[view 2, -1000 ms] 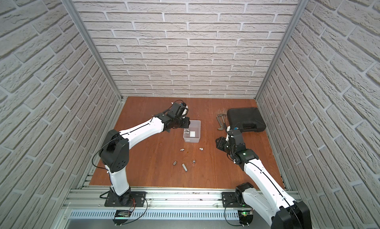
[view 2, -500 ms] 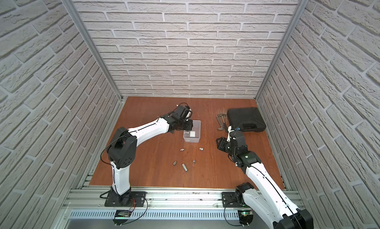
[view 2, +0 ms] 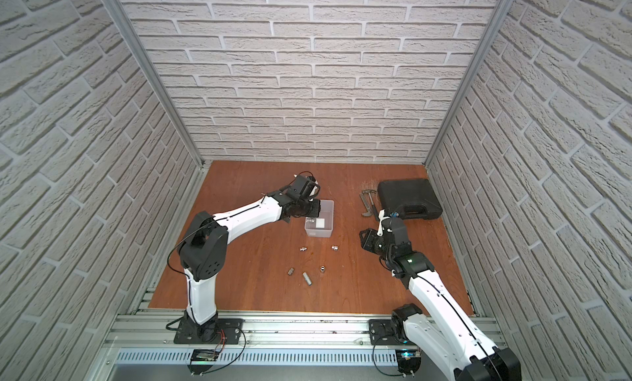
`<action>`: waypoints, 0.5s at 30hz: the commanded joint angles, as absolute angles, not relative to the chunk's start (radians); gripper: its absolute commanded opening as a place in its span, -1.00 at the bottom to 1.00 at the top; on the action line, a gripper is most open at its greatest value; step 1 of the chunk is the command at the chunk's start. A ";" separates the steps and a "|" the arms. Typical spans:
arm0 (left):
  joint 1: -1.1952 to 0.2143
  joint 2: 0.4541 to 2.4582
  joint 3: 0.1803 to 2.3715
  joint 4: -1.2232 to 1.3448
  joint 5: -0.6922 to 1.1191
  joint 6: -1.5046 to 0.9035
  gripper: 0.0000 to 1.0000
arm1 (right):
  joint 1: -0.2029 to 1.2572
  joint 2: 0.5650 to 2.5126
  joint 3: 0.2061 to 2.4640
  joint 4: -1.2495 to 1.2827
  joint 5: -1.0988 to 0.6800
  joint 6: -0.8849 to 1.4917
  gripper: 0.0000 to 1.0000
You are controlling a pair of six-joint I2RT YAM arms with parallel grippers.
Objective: Put the socket on the desktop into the storage box
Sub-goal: Place the socket head in the storage box.
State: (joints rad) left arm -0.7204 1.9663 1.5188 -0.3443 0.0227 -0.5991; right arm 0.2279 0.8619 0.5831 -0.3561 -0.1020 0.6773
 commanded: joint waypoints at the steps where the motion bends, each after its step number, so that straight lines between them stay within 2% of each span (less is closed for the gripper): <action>1: -0.727 1.987 1.502 -0.320 0.005 -0.599 -1.00 | 0.220 0.863 0.584 -0.341 -0.094 0.669 -0.24; 9: -0.727 2.001 1.494 -0.319 -0.007 -0.598 -1.00 | 0.221 0.865 0.580 -0.339 -0.092 0.667 -0.23; 15: -0.727 1.997 1.494 -0.313 -0.018 -0.598 -0.48 | 0.221 0.868 0.578 -0.337 -0.093 0.667 -0.24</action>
